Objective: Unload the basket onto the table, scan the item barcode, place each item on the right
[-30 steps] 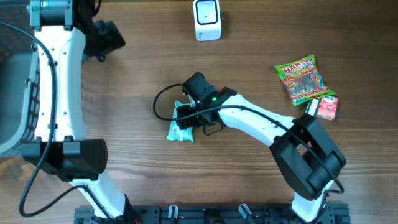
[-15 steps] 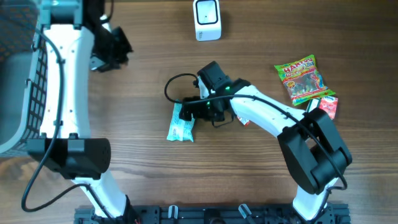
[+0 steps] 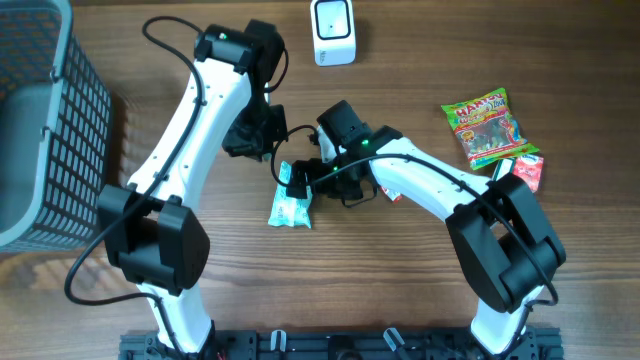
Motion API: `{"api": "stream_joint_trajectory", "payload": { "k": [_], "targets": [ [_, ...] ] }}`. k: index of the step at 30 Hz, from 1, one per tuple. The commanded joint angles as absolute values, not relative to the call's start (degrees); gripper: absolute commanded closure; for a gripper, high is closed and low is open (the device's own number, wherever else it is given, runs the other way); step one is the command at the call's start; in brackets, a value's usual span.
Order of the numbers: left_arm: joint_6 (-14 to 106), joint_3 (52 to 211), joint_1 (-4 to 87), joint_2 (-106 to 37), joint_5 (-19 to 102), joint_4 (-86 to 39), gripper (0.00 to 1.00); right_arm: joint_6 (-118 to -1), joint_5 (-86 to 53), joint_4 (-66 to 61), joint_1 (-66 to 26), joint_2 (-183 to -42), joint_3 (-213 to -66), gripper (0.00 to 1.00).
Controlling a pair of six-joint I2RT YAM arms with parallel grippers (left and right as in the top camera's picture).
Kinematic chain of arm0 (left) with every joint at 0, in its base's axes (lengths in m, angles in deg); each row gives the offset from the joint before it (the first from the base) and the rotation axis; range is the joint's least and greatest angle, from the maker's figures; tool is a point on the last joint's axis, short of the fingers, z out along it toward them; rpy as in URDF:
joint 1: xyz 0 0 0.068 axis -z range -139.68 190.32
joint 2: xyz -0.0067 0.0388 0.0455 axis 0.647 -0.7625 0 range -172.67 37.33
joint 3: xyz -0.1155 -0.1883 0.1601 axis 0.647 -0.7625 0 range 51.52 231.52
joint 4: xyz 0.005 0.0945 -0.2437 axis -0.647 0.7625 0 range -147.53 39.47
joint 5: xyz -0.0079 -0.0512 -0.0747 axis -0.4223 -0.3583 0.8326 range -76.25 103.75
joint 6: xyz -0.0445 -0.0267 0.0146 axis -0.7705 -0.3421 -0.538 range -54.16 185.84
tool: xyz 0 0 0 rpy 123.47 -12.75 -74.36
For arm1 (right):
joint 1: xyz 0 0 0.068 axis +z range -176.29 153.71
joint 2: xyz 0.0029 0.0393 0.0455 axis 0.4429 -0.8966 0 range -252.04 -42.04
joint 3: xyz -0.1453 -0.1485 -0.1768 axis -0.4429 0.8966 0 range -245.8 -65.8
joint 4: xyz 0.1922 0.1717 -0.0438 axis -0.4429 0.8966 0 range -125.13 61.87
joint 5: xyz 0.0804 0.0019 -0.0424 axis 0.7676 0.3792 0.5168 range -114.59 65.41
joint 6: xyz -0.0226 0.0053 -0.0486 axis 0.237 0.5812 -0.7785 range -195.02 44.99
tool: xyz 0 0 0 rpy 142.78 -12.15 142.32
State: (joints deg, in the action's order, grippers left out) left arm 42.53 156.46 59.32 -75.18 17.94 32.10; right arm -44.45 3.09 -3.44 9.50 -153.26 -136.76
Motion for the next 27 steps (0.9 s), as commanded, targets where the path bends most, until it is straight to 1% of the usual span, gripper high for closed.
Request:
{"api": "stream_joint_trajectory", "payload": {
  "k": [1, 8, 15, 17, 18, 21, 23, 27],
  "targets": [
    [41.57, 154.47, 57.23, -75.49, 17.11, 31.62, 0.96, -45.08, 4.67, -3.58, 8.85, -154.05, -136.39, 0.03],
    [41.37, 154.47, 51.19, -69.83, 17.39, 29.19, 0.96, -46.5, 7.49, -3.58, 7.53, -154.05, -136.39, 0.02],
    [41.85, 154.26, 46.06, -62.55, 17.61, 28.43, 0.96, -44.47, 8.56, -4.76, 7.53, -154.05, -136.39, 0.03],
    [42.68, 152.0, 44.35, -60.25, 19.14, 26.55, 0.96, -44.4, 8.56, -4.82, 7.53, -154.05, -136.39, 0.03],
    [44.58, 147.72, 42.67, -57.15, 22.13, 23.16, 0.96, -44.4, 8.56, -4.95, 7.53, -154.05, -136.39, 0.03],
    [44.87, 137.67, 40.53, -51.16, 23.64, 16.08, 0.96, -44.38, 8.56, -5.19, 7.53, -154.05, -136.39, 0.03],
    [44.84, 127.94, 40.05, -46.86, 26.31, 9.89, 0.96, -44.38, 8.56, -5.39, 7.53, -154.05, -136.39, 0.04],
    [44.84, 114.06, 41.12, -46.33, 37.89, -0.01, 0.96, -41.63, 8.56, -6.96, 7.53, -154.09, -136.39, 0.05]
  ]
}}
